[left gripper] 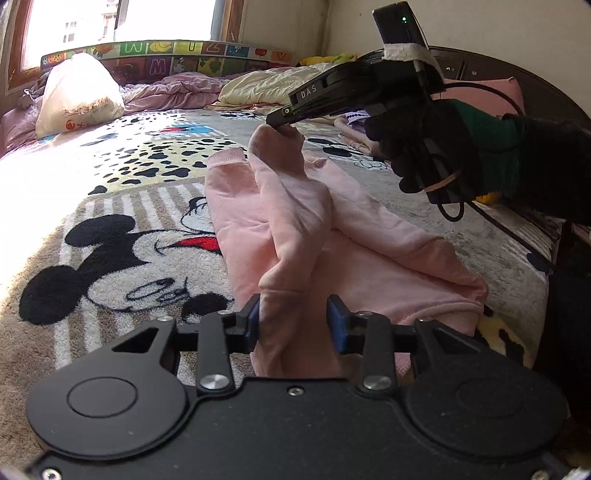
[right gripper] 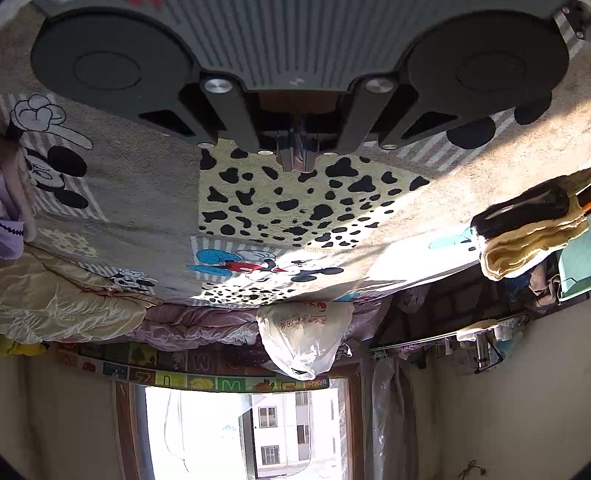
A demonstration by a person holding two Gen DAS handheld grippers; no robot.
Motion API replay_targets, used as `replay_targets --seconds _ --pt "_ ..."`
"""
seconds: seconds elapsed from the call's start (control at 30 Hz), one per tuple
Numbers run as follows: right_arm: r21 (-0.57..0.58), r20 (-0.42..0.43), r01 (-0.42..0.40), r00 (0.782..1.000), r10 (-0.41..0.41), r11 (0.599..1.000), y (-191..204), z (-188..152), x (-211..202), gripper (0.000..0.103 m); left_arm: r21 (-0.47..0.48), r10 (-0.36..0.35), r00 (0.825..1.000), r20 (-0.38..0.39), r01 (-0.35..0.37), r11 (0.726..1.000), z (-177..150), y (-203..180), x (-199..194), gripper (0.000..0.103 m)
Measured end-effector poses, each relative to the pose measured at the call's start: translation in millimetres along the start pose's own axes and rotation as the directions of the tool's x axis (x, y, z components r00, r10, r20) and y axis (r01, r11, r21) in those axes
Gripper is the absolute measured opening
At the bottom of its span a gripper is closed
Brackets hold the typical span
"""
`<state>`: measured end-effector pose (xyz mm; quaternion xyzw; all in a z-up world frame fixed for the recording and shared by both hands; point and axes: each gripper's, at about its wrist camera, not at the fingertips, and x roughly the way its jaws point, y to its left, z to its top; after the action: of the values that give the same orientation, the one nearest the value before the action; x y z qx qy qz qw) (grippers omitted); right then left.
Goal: Fold clothes
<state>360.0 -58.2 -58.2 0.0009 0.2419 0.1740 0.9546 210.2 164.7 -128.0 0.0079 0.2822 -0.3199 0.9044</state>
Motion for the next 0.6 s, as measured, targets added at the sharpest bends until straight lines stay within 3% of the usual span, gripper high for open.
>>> replay_targets --seconds 0.17,0.3,0.4,0.5,0.6 --pt "-0.036 -0.025 0.008 1.0 -0.009 0.999 9.2 -6.7 25.4 0.005 -0.087 0.005 0.999 0.044 -0.001 0.996 5.1 9.4 -2.5 0.035" --pt "-0.091 -0.025 0.004 1.0 -0.006 0.996 18.0 -7.6 33.3 0.005 -0.133 -0.06 0.993 0.106 0.074 0.988 8.8 13.8 -13.8 0.035" --pt "-0.101 -0.03 0.003 1.0 -0.006 0.995 18.3 -9.1 33.9 0.005 -0.085 -0.14 0.988 0.064 0.145 0.986 8.4 4.8 -10.0 0.033" --pt "-0.109 -0.025 0.002 1.0 -0.005 0.994 15.5 -10.0 29.4 0.005 -0.043 -0.121 0.992 -0.031 0.119 0.992 4.4 -2.1 4.8 0.031" --pt "-0.135 -0.031 -0.011 1.0 0.007 0.991 16.9 -10.9 27.7 0.005 -0.045 -0.113 0.992 -0.054 0.11 0.993 2.8 -1.7 7.0 0.03"
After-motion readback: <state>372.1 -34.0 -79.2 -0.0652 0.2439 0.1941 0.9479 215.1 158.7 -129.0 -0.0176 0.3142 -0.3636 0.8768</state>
